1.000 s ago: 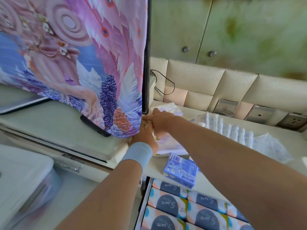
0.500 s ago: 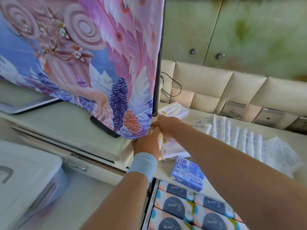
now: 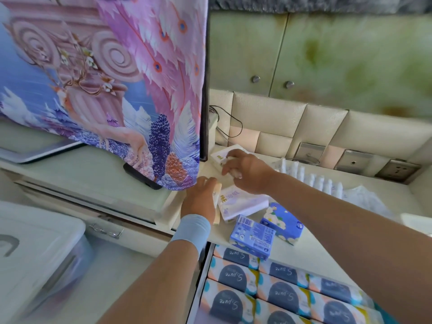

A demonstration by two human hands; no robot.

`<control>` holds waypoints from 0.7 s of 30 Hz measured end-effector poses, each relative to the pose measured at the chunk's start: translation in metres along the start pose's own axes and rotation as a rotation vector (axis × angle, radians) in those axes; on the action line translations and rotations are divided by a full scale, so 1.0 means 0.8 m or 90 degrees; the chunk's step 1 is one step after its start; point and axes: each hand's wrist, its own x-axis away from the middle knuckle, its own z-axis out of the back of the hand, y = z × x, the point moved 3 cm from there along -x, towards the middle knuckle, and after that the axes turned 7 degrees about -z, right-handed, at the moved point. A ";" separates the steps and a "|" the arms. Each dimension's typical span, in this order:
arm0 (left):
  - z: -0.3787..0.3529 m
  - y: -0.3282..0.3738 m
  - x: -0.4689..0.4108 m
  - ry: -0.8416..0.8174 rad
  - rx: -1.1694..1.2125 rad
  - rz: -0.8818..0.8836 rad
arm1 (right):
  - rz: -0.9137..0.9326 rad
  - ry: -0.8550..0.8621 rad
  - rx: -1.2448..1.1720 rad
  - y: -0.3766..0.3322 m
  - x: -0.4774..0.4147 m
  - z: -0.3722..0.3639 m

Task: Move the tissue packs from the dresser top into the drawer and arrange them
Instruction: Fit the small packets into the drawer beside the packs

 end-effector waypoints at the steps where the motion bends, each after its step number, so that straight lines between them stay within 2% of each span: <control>1: 0.007 0.009 0.004 0.012 -0.011 -0.019 | -0.003 0.005 0.001 0.004 0.016 0.004; 6: 0.035 0.060 0.031 0.014 -0.063 -0.145 | -0.052 0.009 -0.011 0.021 0.103 0.013; 12: 0.038 0.130 0.075 -0.040 0.025 -0.261 | -0.122 0.009 -0.050 0.038 0.223 0.026; 14: 0.025 0.153 0.096 -0.111 0.015 -0.295 | -0.155 -0.016 -0.053 0.051 0.273 0.023; 18: -0.027 0.188 0.143 -0.332 -0.073 -0.362 | -0.197 -0.173 -0.025 0.072 0.361 0.000; 21: -0.061 0.204 0.173 -0.412 -0.152 -0.374 | -0.207 -0.204 0.024 0.077 0.395 -0.024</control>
